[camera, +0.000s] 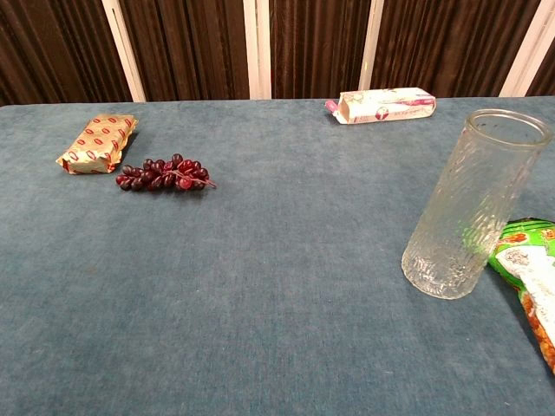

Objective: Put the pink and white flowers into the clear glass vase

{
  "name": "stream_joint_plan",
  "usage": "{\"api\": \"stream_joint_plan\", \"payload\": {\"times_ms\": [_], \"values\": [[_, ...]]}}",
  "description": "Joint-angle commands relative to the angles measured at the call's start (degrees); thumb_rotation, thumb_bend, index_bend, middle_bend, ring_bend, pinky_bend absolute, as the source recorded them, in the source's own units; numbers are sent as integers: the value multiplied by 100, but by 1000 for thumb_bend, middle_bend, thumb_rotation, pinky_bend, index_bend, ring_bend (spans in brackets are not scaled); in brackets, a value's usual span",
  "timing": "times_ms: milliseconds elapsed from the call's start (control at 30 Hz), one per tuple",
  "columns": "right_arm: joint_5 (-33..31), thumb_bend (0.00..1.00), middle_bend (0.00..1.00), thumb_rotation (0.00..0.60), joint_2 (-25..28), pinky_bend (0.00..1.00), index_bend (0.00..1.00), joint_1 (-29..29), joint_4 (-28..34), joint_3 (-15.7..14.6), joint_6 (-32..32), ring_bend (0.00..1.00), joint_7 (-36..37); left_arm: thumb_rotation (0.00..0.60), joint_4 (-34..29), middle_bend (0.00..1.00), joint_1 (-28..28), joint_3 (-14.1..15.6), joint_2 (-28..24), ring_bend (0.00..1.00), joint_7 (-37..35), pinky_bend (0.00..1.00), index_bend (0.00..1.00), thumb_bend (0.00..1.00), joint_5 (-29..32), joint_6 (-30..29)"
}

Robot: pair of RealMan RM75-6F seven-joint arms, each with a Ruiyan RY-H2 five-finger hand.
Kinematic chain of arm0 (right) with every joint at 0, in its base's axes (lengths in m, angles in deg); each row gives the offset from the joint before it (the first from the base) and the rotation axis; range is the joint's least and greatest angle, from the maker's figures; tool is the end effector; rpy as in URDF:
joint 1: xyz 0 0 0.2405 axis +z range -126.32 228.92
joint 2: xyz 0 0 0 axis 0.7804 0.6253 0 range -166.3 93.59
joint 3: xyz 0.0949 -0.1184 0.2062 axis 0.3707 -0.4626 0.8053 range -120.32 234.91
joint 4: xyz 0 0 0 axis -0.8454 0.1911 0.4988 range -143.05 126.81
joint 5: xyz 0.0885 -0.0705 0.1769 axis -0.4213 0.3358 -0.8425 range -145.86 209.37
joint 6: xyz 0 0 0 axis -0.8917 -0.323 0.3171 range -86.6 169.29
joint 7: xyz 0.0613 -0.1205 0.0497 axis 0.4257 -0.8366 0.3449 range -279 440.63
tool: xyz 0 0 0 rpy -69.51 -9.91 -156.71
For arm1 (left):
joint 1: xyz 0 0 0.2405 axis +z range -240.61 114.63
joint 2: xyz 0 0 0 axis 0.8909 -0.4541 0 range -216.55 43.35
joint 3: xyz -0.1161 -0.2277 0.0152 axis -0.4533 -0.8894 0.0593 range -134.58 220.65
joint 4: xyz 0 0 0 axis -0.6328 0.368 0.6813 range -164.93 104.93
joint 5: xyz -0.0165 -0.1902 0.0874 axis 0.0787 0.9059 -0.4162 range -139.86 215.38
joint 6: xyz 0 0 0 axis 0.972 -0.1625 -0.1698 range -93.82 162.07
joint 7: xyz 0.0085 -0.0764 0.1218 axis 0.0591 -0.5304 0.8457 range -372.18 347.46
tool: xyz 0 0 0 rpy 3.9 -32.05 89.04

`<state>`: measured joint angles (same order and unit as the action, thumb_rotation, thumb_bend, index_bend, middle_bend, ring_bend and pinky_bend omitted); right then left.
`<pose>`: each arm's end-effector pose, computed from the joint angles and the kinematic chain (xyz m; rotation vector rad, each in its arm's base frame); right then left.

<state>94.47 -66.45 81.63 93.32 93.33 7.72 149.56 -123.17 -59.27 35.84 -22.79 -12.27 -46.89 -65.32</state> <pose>-0.1394 -0.3733 0.3232 1.0373 -1.7461 1.6208 -0.3163 0.1435 0.2044 -1.1025 -0.7471 -0.9684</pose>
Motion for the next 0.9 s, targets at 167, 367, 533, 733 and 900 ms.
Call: {"api": "stream_joint_plan", "payload": {"times_ms": [167, 367, 533, 733, 900], "values": [[-2194, 228, 461, 600, 375, 49, 548, 620, 942, 62, -89, 483, -954, 600, 12, 20, 22, -2, -48, 0, -91, 20, 98, 195, 52, 52], [-3010, 228, 467, 600, 574, 61, 548, 573, 1620, 212, -546, 496, -946, 600, -11, 20, 30, -6, -41, 0, -62, 20, 98, 195, 60, 38], [-3158, 227, 473, 600, 634, 61, 552, 384, 2162, 357, -992, 500, -850, 600, -25, 20, 17, 2, -25, 0, -14, 20, 98, 195, 62, 66], [-3222, 227, 478, 600, 148, 61, 559, 367, 2440, 230, -1357, 505, -988, 600, -31, 20, 29, 6, -20, 0, -29, 20, 98, 195, 30, 29], [-3353, 231, 481, 600, -380, 61, 564, 511, 2383, 93, -1615, 510, -1288, 600, -20, 20, 41, -24, -30, 0, -77, 20, 98, 195, 74, 12]]}}
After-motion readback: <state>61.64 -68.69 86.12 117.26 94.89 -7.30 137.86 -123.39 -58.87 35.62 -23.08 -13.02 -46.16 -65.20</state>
